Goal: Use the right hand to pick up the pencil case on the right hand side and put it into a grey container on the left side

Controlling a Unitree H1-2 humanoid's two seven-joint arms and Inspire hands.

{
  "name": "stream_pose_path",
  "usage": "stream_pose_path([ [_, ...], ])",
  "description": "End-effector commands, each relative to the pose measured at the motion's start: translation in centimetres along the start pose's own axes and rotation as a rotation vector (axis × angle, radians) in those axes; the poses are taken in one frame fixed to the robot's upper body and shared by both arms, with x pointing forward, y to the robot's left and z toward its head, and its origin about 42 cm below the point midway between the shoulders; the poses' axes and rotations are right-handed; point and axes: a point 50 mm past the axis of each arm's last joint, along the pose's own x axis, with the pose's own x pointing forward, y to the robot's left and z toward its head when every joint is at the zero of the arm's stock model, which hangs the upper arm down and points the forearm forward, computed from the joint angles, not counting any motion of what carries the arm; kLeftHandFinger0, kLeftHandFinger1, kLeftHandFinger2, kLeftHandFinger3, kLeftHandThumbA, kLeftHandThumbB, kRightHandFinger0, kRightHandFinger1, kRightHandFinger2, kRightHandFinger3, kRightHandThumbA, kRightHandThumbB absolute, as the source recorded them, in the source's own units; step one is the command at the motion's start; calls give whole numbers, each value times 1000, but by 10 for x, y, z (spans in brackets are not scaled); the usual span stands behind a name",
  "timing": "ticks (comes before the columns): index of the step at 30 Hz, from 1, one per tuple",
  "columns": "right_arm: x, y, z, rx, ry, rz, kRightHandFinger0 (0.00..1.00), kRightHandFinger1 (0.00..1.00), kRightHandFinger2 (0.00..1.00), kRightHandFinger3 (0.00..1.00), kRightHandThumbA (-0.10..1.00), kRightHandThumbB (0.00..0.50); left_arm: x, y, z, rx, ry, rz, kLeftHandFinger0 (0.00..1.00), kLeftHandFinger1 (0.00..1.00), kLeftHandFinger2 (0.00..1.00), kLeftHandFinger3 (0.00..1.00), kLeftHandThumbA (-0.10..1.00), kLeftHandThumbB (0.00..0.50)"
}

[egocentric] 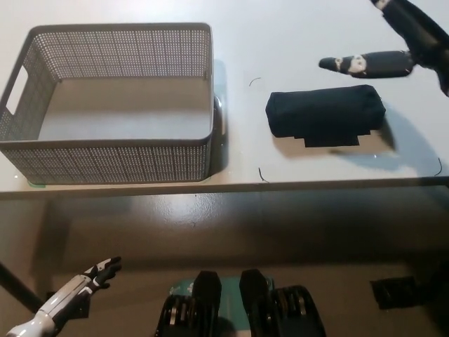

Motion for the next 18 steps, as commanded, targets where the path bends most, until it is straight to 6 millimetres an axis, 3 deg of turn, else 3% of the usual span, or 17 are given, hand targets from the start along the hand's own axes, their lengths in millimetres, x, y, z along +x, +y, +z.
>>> stream_pose_path([
  [1,37,-32,23,-188,-10,-12,1000,1000,1000,1000,916,499,-7,14,9,51,-60,2,1000,1000,1000,1000,1000,279],
  [4,56,-28,20,-227,40,26,1000,1000,1000,1000,871,500,-7,12,8,46,-61,0,1000,1000,1000,1000,1000,275],
  [7,80,-22,18,-322,110,79,1000,1000,1000,1000,910,500,-8,12,8,50,-63,-1,1000,1000,1000,1000,1000,274],
  [18,126,-8,15,-510,244,197,1000,1000,1000,1000,844,500,-9,11,8,52,-60,-10,1000,1000,1000,1000,1000,271],
])
